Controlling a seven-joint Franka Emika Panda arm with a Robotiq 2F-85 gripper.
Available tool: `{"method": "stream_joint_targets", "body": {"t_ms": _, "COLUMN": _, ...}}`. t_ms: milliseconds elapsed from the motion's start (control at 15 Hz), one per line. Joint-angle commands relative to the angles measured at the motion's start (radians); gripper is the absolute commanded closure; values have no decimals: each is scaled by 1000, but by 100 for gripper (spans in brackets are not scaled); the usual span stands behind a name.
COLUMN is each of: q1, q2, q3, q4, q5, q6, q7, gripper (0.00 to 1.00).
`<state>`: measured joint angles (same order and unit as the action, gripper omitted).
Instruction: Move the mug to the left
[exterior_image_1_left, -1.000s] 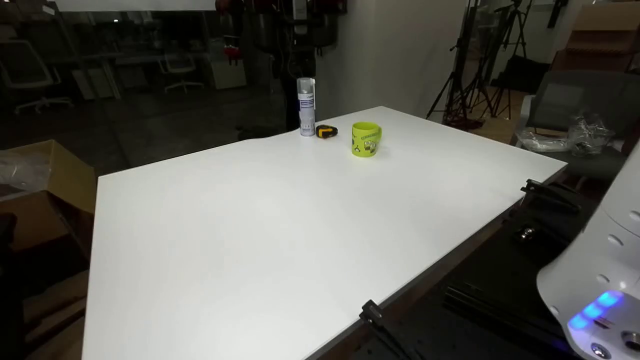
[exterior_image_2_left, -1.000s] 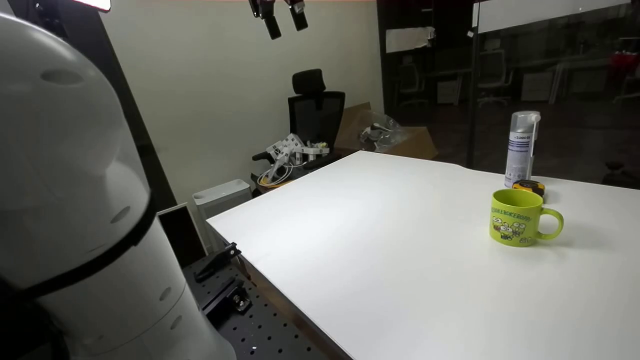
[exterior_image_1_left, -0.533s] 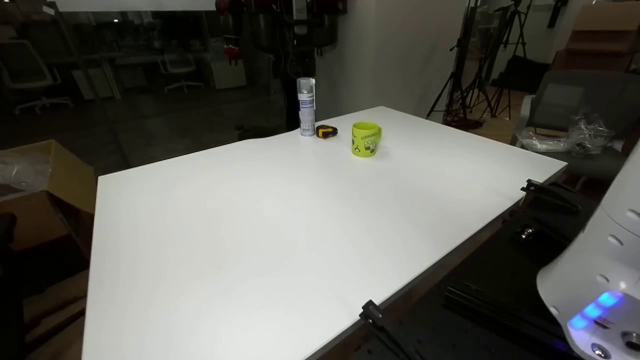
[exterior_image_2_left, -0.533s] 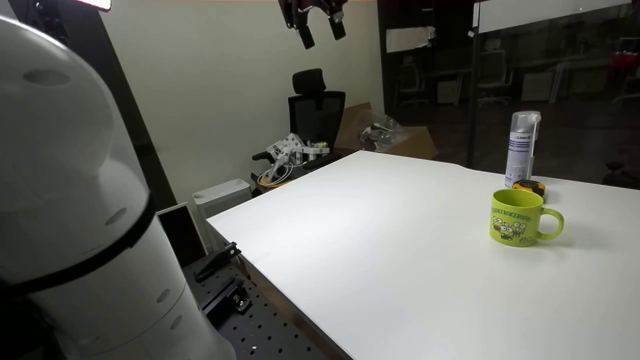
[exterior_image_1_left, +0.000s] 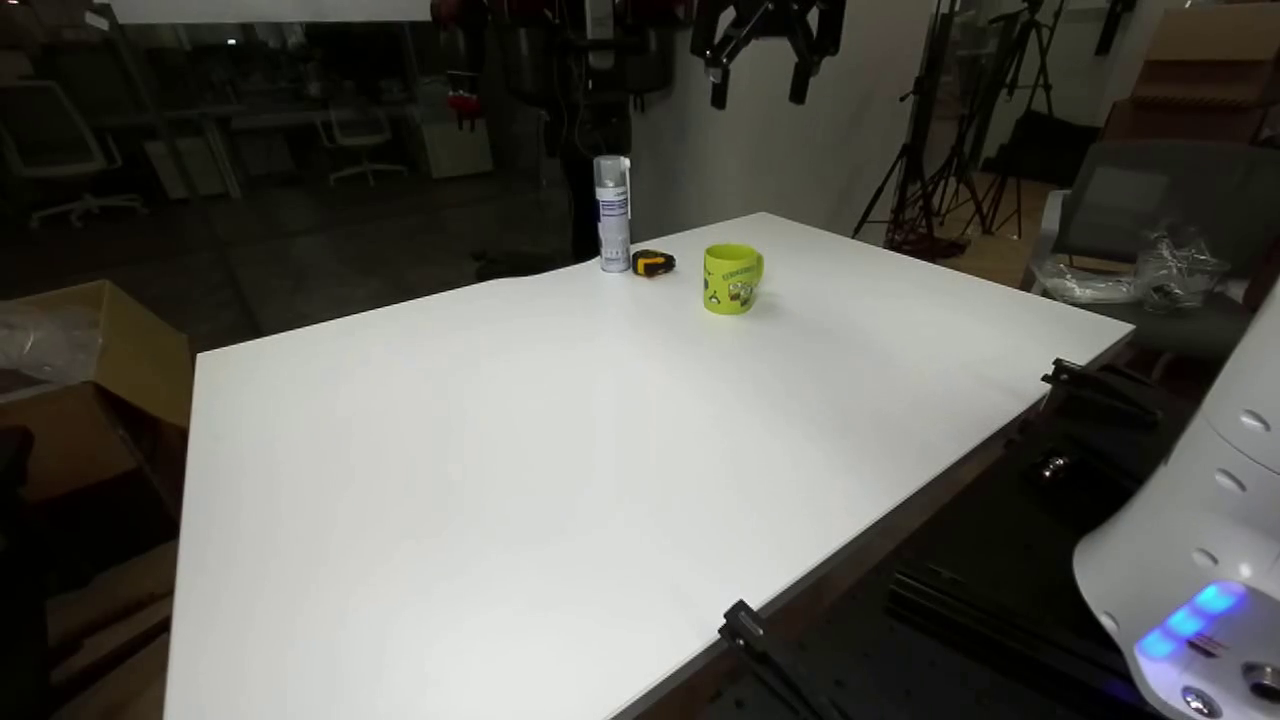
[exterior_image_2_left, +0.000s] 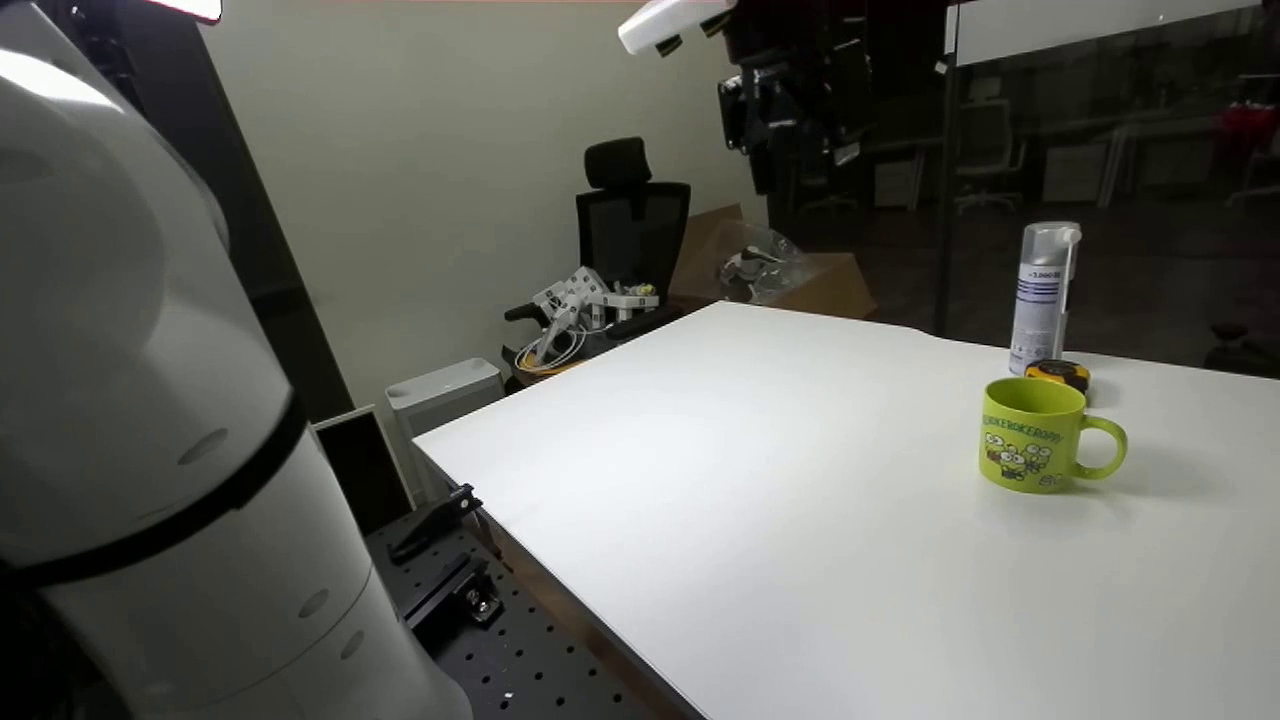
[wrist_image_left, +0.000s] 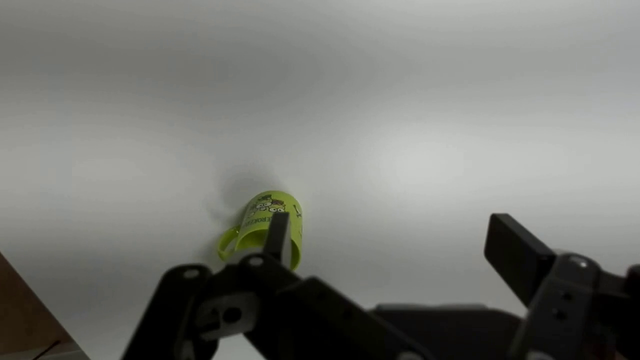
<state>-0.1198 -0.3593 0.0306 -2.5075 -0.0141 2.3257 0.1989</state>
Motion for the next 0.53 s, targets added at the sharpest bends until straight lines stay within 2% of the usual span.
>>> {"method": "stream_joint_targets", "body": {"t_ms": 0, "q1": 11, "q2": 13, "q3": -15, "q4": 4, "q5": -7, "q6": 3, "q7": 4, "gripper": 0}}
{"method": "stream_joint_targets", "body": {"t_ms": 200, "q1": 19, "q2": 25, "q3": -13, "q4": 11, "q5": -10, "q6": 19, "q7": -11, "gripper": 0}}
{"method": "stream_joint_targets", "body": {"t_ms": 333, "q1": 55, "q2": 75, "q3": -55, "q4": 46, "q5": 18, "q6": -3, "q7": -200, "gripper": 0}}
{"method": "stream_joint_targets", "body": {"t_ms": 467, "q1": 48, "q2": 127, "q3": -78, "q4": 79, "q5": -32, "q6": -9, "q7": -317, "gripper": 0}}
